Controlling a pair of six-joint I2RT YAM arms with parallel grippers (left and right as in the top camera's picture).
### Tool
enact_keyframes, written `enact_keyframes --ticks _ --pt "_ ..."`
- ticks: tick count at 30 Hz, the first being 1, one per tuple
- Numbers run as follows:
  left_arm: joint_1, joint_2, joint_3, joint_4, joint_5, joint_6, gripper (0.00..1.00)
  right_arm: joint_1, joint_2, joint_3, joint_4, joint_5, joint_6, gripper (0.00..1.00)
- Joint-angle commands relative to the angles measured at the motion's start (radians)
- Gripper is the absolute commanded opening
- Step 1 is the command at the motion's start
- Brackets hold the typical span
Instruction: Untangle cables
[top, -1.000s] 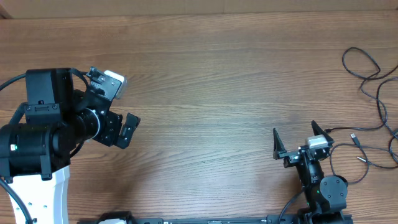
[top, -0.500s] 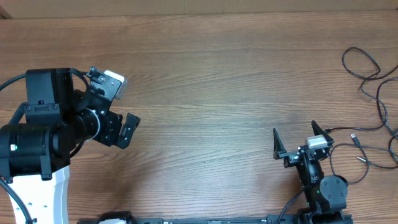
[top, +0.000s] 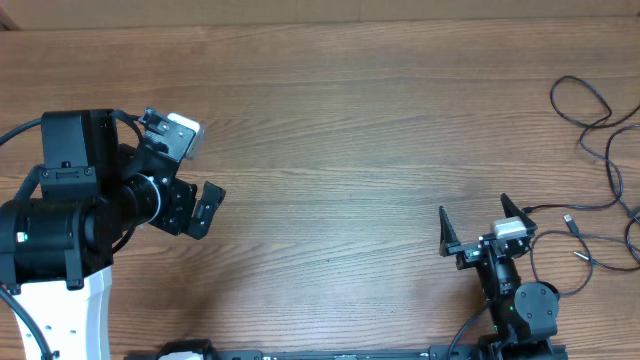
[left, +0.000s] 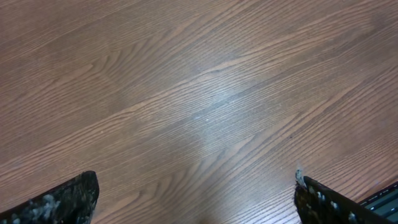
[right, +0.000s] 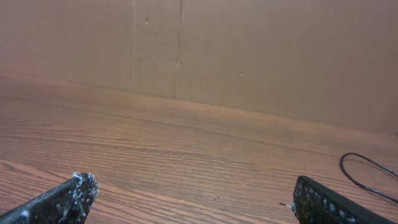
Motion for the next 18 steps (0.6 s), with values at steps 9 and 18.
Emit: enact_keyframes --ticks 9,18 --pt "-0.001 -0.259 -0.214 0.219 0.058 0.015 1.00 -0.004 -0.010 -0.010 0.005 0.008 -0.005 1.00" --pt "-0.001 -0.750 -1.020 1.093 0.351 -0.060 1.00 -0.004 -0.010 -0.010 0.005 0.008 -0.005 1.00"
